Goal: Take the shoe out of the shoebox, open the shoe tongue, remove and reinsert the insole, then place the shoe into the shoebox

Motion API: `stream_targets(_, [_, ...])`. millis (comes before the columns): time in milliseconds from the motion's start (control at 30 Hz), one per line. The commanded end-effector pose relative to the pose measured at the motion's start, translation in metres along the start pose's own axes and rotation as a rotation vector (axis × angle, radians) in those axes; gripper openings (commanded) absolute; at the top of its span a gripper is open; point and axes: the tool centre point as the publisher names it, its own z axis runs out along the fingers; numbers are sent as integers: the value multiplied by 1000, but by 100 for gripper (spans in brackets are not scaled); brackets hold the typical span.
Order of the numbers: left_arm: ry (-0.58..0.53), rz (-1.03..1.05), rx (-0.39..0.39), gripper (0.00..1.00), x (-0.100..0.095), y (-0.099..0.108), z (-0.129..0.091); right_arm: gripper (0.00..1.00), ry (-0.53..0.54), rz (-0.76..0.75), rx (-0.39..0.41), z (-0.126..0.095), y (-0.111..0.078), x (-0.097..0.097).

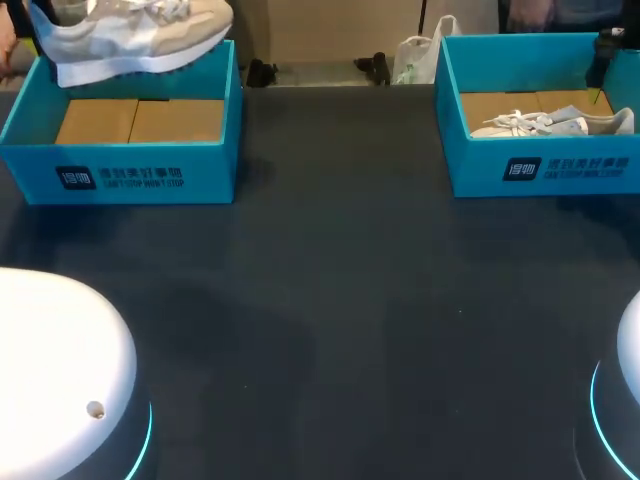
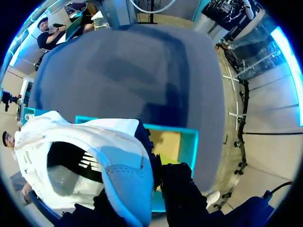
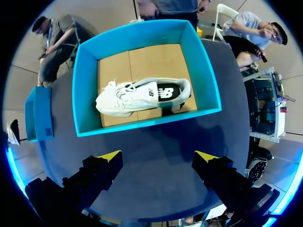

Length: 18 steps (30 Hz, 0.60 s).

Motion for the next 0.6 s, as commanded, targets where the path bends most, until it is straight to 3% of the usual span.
stream_targets(33, [11,10,-292,0,-21,-47,0,100,0,1,-3,0,-1,0])
stream_targets(200, [9,31,-297,0,-48,-77,5,100,0,1,-3,0,-1,0])
stream_targets(300, [3,52,-259,0,-74,-96,5,100,0,1,-3,0,-1,0])
stream_targets(600, [3,52,-259,0,-74,-96,5,100,0,1,-3,0,-1,0])
